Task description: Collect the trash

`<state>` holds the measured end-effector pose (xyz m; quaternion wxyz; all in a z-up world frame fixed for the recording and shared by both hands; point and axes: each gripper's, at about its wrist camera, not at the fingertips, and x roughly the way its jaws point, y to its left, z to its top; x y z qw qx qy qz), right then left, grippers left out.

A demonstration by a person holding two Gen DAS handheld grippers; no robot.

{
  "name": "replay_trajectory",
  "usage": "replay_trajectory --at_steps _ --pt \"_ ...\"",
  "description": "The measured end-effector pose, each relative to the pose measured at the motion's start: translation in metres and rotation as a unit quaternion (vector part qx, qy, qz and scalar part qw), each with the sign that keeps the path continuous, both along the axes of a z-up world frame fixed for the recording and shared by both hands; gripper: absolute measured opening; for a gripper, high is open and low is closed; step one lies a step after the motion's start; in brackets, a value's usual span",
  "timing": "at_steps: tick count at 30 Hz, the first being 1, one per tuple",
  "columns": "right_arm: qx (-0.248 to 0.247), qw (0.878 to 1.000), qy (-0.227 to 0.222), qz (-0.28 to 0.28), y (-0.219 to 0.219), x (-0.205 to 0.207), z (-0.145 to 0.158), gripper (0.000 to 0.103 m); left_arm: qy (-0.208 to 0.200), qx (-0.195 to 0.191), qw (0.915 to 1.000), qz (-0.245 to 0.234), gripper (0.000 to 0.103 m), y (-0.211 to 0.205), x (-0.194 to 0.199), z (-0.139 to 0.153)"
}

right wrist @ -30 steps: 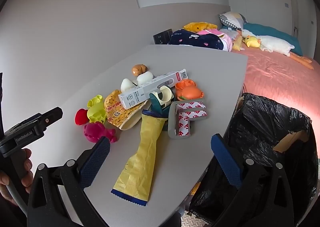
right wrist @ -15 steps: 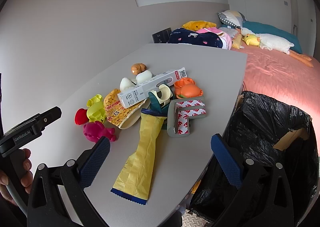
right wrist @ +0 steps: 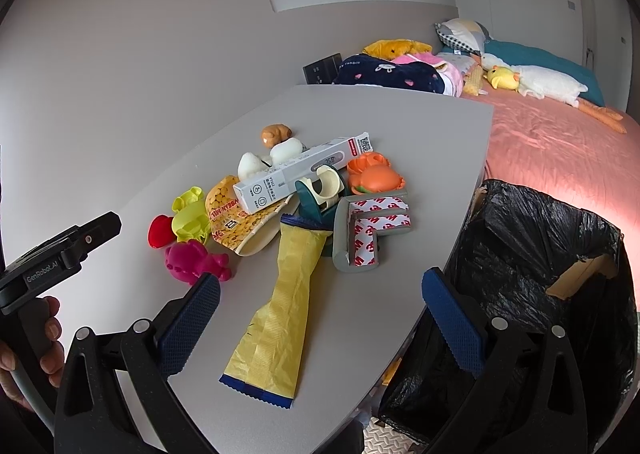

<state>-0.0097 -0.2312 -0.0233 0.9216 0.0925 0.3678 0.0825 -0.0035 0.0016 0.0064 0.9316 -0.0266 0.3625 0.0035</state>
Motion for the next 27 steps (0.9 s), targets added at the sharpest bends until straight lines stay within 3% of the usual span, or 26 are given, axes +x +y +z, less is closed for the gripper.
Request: replay_trajectory --at_steps 27 --pt "0.002 1.000 0.004 -0.001 0.0001 0.0000 -0.0018 0.100 0.001 -0.008 0.9999 -0.010 0.098 0.0006 0.0000 -0.0033"
